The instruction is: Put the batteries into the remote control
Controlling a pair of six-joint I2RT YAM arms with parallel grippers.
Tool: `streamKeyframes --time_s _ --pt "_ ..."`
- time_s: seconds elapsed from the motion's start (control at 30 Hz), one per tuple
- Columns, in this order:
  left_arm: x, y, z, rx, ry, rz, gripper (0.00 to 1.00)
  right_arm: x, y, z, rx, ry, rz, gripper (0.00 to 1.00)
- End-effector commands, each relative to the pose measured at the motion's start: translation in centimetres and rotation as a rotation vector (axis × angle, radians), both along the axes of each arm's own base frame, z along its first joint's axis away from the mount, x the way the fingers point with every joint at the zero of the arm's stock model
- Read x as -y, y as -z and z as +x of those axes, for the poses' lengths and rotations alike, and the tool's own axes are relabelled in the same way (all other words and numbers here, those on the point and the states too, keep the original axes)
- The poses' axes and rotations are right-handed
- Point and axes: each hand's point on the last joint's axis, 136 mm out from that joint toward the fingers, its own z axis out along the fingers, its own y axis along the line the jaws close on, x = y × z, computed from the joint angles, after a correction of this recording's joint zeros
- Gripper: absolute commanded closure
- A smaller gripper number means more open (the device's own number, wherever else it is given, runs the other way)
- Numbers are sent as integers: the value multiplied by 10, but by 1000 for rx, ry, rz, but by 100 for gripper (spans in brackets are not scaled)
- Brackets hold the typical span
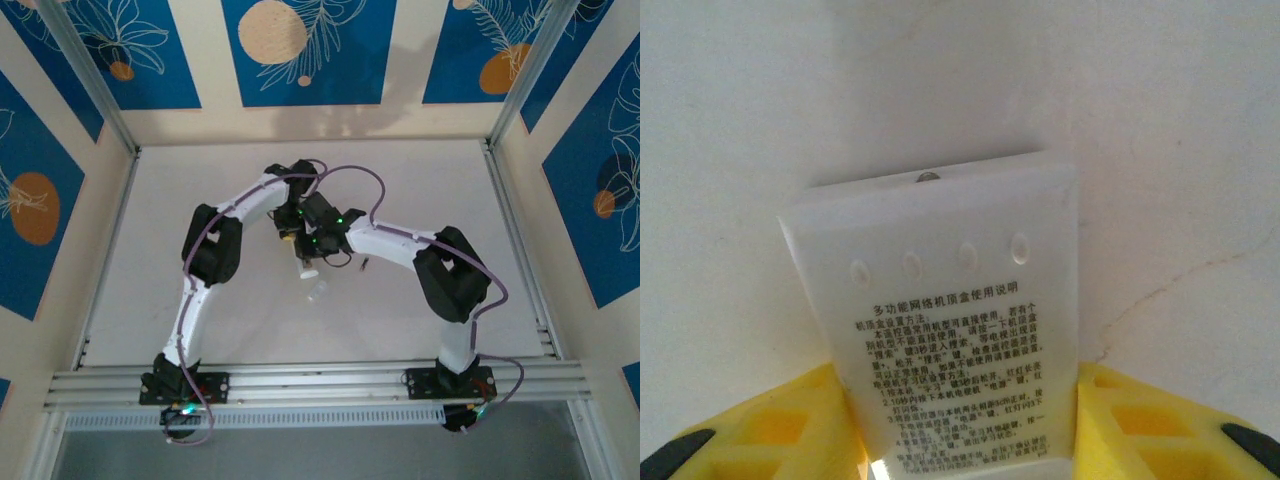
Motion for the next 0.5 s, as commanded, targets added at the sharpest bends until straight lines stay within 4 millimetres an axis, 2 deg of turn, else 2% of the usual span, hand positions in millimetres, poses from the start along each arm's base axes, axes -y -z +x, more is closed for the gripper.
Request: streamKeyframes --time_s 0.0,0.13,0.27,0.47 --pt "2 -11 -7 -16 19 -14 56 -1 30 -18 -50 -67 -51 76" --pt "2 -10 -7 -19 20 -14 56 8 41 -25 -62 -75 -88 77" --pt "4 -9 -8 -24 16 -25 56 7 48 -33 -51 -100 -99 78" --pt "3 -7 -8 -31 0 -38 56 7 44 -37 -51 -69 -44 78"
